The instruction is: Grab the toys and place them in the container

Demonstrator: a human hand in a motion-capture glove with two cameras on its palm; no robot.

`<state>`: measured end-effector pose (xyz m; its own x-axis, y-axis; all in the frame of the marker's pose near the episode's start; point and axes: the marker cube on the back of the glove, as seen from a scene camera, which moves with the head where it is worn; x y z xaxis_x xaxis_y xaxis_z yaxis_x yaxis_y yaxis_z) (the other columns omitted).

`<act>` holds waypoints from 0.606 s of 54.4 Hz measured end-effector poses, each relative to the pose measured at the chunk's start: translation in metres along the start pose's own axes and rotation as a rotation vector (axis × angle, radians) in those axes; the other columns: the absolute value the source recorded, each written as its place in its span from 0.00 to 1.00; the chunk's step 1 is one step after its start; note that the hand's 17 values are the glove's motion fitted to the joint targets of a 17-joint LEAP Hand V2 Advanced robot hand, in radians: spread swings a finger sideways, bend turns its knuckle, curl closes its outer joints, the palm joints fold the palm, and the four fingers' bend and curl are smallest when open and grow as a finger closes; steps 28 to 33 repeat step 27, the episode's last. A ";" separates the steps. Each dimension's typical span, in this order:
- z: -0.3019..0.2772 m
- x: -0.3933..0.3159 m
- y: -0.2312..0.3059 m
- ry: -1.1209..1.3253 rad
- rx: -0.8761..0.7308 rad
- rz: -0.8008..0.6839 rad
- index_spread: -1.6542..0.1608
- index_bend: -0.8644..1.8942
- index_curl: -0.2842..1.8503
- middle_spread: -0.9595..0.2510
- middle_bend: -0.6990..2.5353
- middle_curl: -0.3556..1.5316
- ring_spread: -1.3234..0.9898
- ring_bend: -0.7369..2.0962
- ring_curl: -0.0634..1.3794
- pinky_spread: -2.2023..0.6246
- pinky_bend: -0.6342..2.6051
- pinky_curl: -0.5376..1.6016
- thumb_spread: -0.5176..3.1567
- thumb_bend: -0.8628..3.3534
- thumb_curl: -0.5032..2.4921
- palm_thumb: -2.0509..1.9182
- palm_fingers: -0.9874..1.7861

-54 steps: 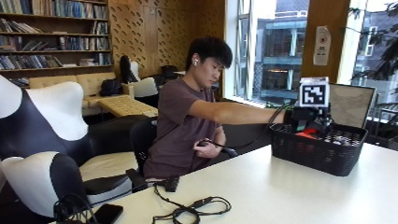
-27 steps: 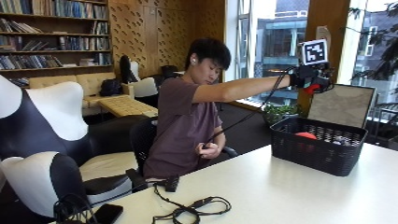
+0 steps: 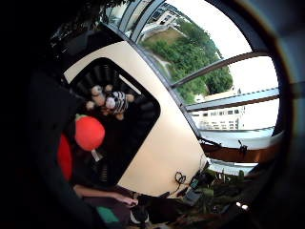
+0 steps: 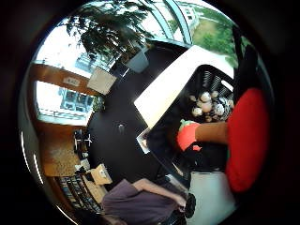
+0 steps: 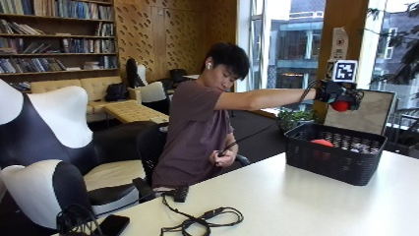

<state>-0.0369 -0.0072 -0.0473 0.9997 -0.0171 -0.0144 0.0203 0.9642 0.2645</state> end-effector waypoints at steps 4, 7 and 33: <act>0.010 0.009 0.002 0.023 -0.098 0.014 0.74 0.50 0.56 0.63 0.48 0.53 0.41 0.67 0.56 0.67 0.55 0.53 0.25 0.22 0.56 0.63 0.38; 0.020 0.013 0.002 0.042 -0.203 0.062 0.75 0.43 0.53 0.65 0.41 0.49 0.44 0.63 0.55 0.70 0.58 0.55 0.30 0.22 0.55 0.62 0.20; 0.049 0.026 0.004 0.062 -0.269 0.280 0.79 0.34 0.33 0.77 0.25 0.36 0.57 0.38 0.34 0.79 0.48 0.45 0.48 0.20 0.40 0.54 0.22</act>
